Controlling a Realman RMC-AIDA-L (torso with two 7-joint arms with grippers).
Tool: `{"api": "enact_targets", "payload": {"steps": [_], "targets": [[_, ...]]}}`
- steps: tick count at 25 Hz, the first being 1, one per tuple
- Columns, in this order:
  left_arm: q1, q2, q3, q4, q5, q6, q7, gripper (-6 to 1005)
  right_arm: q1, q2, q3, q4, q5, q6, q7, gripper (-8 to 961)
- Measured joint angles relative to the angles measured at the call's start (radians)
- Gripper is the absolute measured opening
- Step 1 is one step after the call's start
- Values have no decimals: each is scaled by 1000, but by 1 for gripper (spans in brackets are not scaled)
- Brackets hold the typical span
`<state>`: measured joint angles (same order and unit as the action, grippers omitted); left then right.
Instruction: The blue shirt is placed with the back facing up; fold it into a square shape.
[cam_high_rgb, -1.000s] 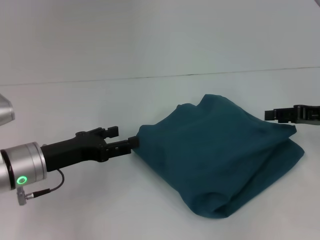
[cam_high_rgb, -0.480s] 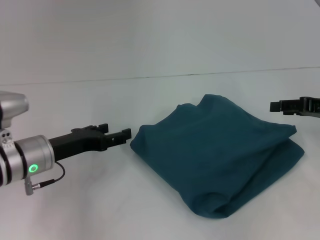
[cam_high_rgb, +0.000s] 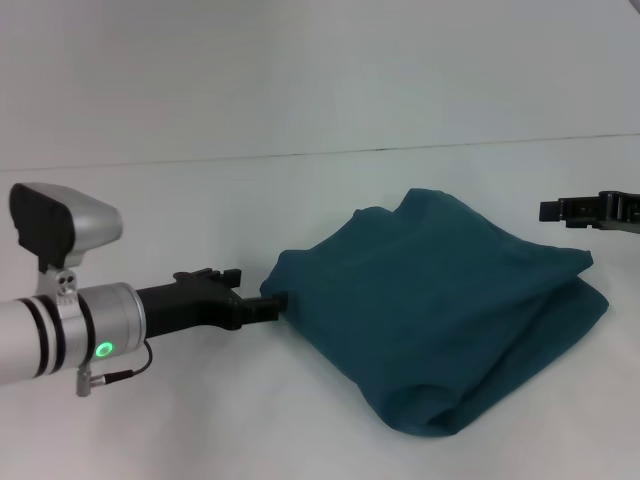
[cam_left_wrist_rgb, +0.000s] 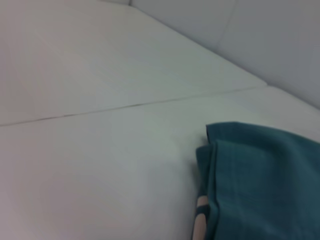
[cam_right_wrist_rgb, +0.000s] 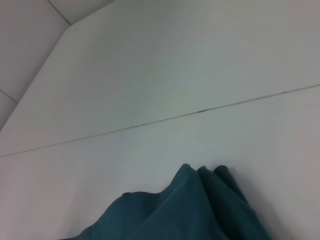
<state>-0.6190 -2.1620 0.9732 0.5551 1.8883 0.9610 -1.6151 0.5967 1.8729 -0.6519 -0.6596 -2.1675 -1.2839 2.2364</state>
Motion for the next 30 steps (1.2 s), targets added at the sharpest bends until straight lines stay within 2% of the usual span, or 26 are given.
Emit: {"api": "enact_targets", "payload": {"steps": [9, 14, 17, 22, 30], "targets": [[1, -1, 22, 4, 0, 27, 30, 874, 1, 1, 0, 0, 0, 8, 2, 609], [11, 4, 14, 13, 0, 144, -6, 874, 1, 1, 3, 0, 0, 9, 2, 608], [14, 9, 13, 29, 28, 221, -96, 873, -1, -3, 4, 0, 0, 9, 2, 608], [12, 7, 18, 38, 63, 229, -161, 873, -3, -7, 5, 0, 0, 14, 1, 608], [18, 4, 12, 44, 66, 229, -163, 873, -8, -8, -2, 0, -4, -13, -6, 602]]}}
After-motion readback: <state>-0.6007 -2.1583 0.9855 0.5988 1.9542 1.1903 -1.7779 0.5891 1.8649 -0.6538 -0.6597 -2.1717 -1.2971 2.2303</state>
